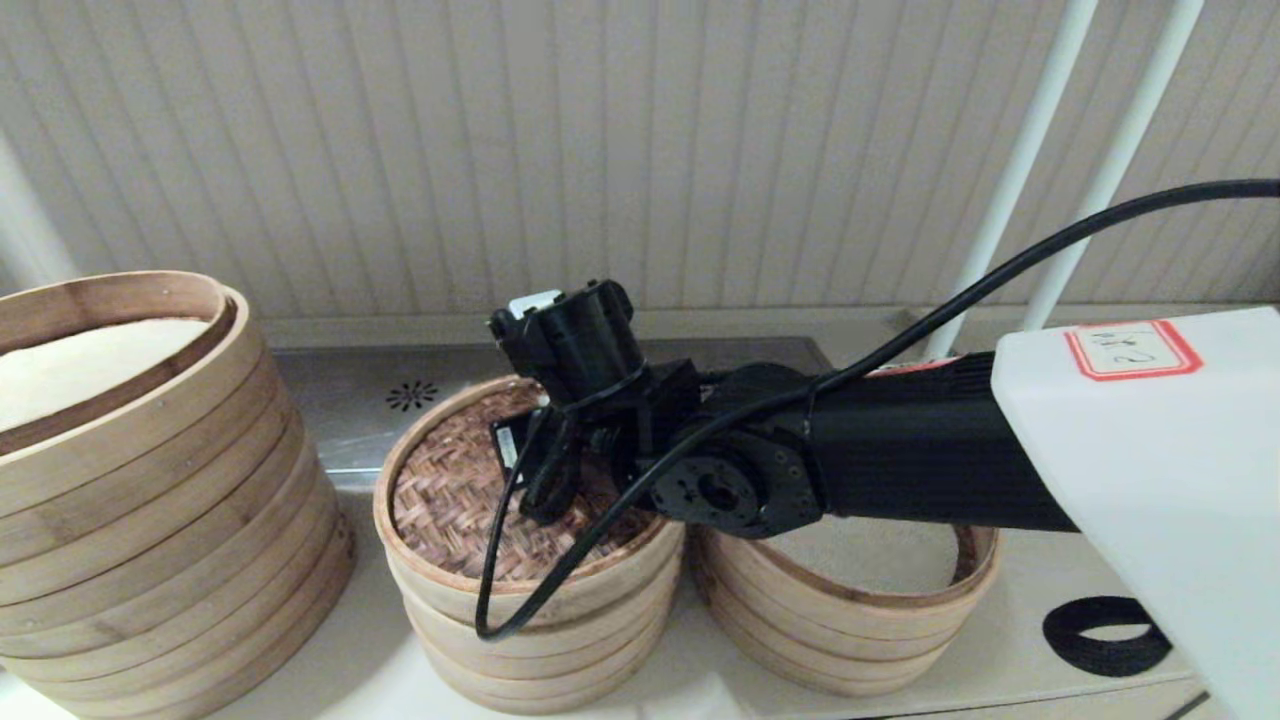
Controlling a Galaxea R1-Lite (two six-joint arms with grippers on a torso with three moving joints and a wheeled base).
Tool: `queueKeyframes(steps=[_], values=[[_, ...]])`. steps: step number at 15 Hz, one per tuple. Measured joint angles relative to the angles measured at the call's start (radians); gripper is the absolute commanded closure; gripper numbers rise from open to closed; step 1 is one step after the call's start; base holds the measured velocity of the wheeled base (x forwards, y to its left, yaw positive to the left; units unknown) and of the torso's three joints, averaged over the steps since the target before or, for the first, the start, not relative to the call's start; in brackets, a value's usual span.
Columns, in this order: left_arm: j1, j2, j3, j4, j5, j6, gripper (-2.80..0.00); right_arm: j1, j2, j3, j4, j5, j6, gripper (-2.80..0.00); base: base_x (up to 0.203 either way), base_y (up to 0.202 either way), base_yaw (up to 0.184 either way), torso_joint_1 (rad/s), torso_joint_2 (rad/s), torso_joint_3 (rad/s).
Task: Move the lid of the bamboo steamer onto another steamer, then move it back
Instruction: Pick up the steamer, then put the steamer
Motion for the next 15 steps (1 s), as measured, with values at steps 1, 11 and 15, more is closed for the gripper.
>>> queueKeyframes(steps=[1,11,15], values=[[0.000,0.000,0.000,0.000,0.000,0.000,0.00,-0.003,-0.010,0.000,0.001,-0.004,-0.004,0.00,0.000,0.000,0.000,0.000,0.00,0.000],[0.000,0.000,0.000,0.000,0.000,0.000,0.00,-0.078,-0.125,0.027,0.004,-0.020,-0.012,0.00,0.000,0.000,0.000,0.000,0.00,0.000],[0.000,0.000,0.000,0.000,0.000,0.000,0.00,-0.163,-0.200,0.112,0.000,-0.037,-0.010,0.00,0.000,0.000,0.000,0.000,0.00,0.000]])
